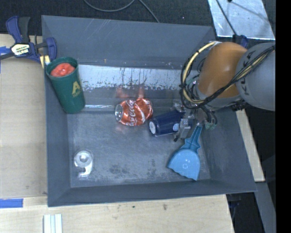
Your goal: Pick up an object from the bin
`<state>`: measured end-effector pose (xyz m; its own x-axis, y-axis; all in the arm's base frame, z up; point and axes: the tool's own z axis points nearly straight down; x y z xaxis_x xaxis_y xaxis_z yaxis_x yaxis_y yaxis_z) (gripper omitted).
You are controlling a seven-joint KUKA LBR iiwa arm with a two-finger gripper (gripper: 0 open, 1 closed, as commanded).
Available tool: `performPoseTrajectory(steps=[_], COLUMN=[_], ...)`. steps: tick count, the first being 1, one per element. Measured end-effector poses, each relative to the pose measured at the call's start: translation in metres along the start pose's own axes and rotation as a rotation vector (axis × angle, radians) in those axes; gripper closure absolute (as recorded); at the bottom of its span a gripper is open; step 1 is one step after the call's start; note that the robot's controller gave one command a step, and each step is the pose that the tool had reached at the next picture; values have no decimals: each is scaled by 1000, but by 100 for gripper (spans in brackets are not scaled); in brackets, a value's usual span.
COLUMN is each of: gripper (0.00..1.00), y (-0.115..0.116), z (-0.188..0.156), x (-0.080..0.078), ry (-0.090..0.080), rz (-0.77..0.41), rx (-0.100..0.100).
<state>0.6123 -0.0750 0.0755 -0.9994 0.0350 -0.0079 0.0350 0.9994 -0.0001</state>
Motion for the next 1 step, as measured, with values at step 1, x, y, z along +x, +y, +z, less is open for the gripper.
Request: performPoseTrajectory(steps=[1], gripper=[100], y=[-1], z=[-144], x=[-8], ry=[-5], rz=[-50], rx=[1])
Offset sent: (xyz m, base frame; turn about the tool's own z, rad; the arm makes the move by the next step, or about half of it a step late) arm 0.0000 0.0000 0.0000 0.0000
